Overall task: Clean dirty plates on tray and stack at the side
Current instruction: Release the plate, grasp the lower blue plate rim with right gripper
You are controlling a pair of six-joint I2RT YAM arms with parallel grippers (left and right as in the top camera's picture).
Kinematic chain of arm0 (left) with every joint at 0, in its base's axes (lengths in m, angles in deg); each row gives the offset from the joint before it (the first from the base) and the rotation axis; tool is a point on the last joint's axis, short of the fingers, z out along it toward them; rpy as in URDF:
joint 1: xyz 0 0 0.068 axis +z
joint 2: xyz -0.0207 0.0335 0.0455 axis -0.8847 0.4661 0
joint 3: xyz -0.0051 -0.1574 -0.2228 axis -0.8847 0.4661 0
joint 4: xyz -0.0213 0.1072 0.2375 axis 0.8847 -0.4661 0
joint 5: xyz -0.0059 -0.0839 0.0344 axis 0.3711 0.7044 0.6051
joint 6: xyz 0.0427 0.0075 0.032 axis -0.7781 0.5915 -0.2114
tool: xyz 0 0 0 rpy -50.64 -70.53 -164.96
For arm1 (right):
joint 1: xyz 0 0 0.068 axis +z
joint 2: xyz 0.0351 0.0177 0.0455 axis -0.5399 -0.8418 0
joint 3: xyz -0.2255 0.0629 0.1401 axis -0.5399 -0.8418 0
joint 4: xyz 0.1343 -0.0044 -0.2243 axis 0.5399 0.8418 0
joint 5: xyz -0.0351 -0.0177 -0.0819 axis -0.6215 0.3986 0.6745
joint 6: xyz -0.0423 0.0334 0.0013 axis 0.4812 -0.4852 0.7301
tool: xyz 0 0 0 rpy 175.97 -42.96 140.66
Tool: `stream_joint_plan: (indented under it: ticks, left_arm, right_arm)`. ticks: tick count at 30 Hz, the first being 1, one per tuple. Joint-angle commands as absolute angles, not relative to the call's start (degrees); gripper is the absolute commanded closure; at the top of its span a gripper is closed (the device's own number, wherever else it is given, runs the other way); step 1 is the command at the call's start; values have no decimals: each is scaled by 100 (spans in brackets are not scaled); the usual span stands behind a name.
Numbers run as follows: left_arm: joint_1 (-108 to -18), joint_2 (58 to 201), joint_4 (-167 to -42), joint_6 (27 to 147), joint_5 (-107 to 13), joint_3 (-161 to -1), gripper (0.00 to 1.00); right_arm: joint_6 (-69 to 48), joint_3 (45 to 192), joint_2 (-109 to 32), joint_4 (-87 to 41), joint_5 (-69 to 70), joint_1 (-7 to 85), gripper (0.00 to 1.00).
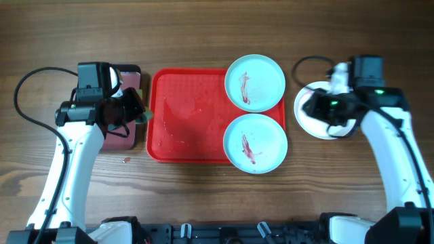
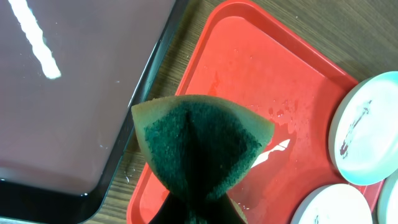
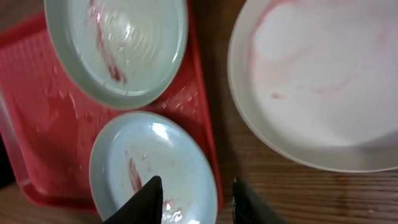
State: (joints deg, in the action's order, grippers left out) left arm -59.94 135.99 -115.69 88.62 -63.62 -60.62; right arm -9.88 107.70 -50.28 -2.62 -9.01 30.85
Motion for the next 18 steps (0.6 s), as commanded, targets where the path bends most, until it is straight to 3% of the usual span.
stream_joint_plan:
  ticks: [1, 7, 18]
  left_arm:
    - [-5985, 13632, -11554, 8648, -6395, -6066, 96]
    - [-5985, 13632, -11554, 8648, -6395, -6066, 96]
    - [-5985, 13632, -11554, 8650, -6395, -6066, 96]
  right_arm:
    - [-960, 10669, -5299, -98, -792, 3743, 64]
    - [-1211, 10278, -5649, 96, -281, 4385, 64]
    - [-1019, 9837, -5798, -334, 423, 4431, 65]
